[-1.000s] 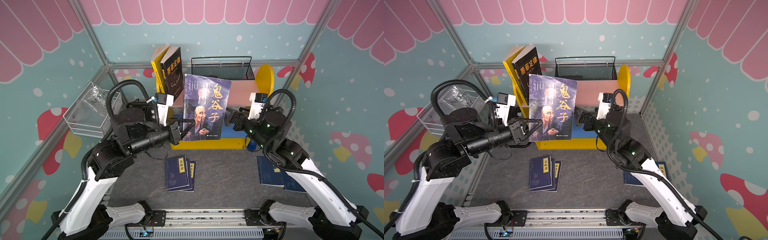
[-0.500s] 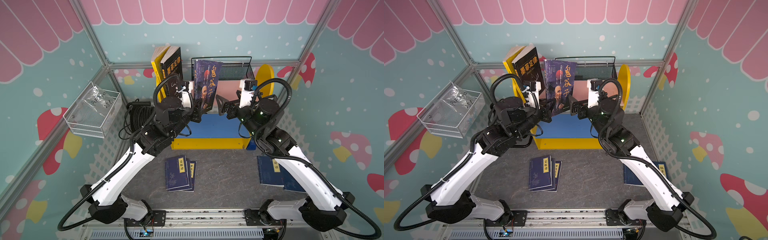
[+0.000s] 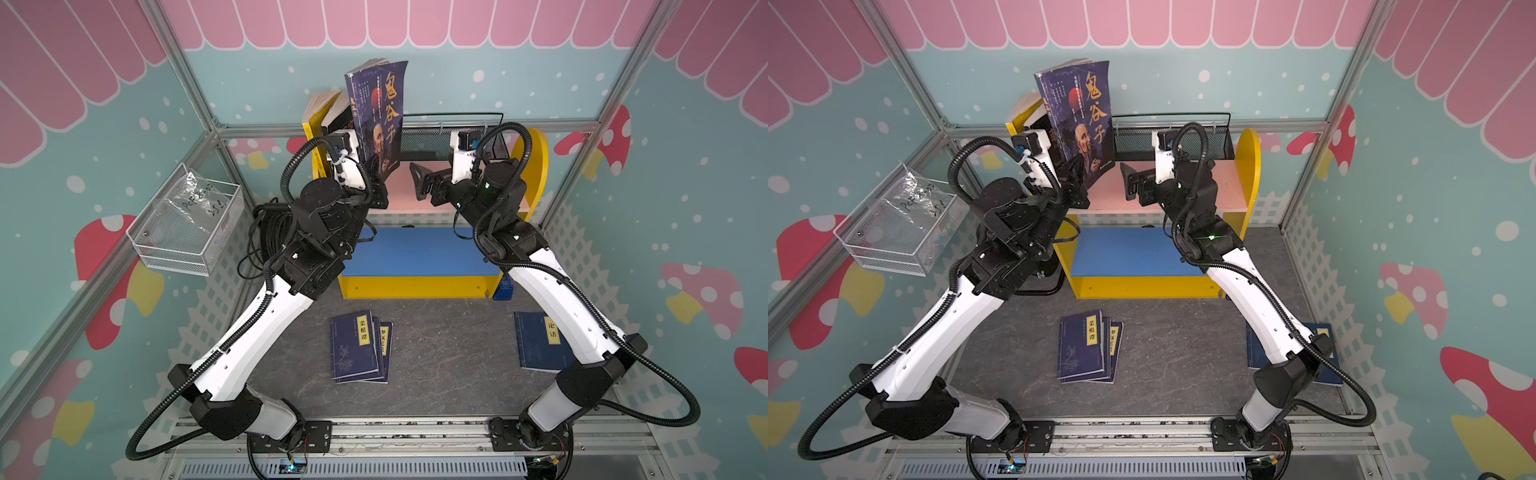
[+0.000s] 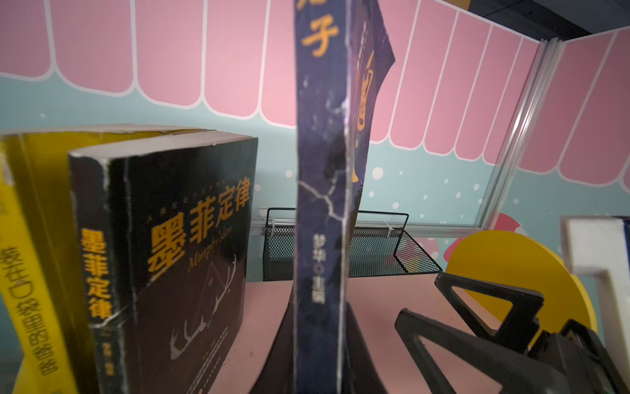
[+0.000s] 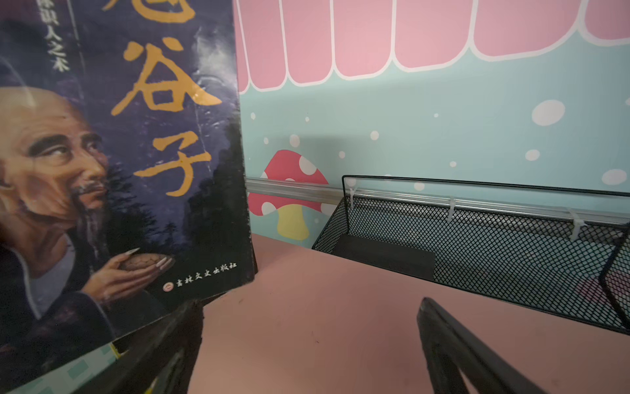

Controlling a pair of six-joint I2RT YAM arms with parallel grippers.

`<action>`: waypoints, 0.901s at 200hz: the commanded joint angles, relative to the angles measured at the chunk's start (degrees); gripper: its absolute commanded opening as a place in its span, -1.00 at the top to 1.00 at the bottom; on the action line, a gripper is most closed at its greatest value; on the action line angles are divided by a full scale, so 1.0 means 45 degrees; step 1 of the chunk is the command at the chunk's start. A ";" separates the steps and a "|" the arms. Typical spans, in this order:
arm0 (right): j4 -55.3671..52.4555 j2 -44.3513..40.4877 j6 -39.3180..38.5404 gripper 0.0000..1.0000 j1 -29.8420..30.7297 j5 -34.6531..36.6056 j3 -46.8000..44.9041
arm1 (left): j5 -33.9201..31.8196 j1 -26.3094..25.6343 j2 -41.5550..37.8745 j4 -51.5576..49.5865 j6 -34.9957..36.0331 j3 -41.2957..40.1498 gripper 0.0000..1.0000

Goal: Stacking books/files
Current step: Place the book at the bookshelf.

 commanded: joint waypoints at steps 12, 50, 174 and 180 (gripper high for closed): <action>0.0525 0.1496 0.0441 -0.99 -0.0353 -0.1417 0.1819 | -0.0443 0.0272 -0.0305 0.1744 0.0066 -0.1045 1.00; -0.0217 0.3551 0.0747 -0.99 -0.0395 -0.2372 0.4123 | -0.0943 0.0515 -0.1011 0.2544 -0.0567 -0.3130 1.00; -0.0401 0.5276 0.3030 -0.97 -0.0062 -0.5222 0.4539 | -0.2006 0.1001 -0.1333 0.4722 -0.1107 -0.5462 1.00; -0.0339 0.5302 0.3070 -0.97 -0.0065 -0.5264 0.4543 | -0.2033 0.0991 -0.1353 0.4743 -0.1191 -0.5515 1.00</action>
